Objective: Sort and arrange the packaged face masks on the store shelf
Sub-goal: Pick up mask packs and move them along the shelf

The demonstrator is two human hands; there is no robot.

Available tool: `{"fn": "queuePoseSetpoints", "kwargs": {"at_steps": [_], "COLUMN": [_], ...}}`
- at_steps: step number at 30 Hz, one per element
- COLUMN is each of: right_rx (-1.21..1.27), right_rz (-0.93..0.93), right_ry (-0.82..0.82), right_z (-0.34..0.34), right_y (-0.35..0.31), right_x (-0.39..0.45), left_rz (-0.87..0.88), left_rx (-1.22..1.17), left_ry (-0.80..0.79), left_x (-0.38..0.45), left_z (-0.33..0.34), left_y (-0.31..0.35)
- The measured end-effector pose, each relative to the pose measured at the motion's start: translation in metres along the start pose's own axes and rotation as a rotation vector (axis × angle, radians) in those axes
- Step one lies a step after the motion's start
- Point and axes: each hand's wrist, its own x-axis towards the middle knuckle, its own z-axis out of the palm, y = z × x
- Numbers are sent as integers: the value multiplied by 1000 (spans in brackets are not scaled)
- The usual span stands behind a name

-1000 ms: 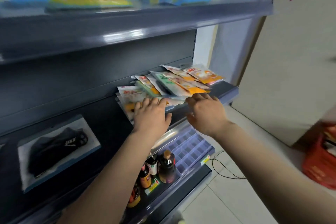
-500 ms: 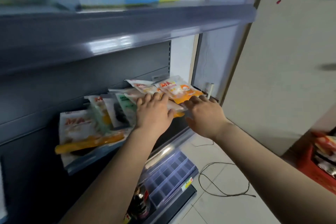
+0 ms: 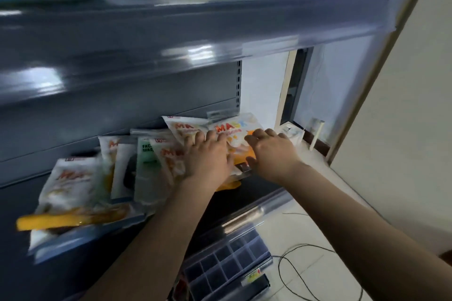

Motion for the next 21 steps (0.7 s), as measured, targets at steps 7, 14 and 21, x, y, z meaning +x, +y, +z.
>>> {"fn": "queuePoseSetpoints", "kwargs": {"at_steps": [7, 14, 21], "right_rx": [195, 412, 509], "right_rz": [-133, -115, -52], "right_ry": [-4, -71, -145], "right_z": [25, 48, 69], "right_y": [48, 83, 95], "right_x": [41, 72, 100], "left_rz": [-227, -452, -661], "left_rx": [65, 106, 2], "left_ry": [-81, -180, -114], "left_x": [15, 25, 39], "left_z": [6, 22, 35], "left_y": [10, 13, 0]}}
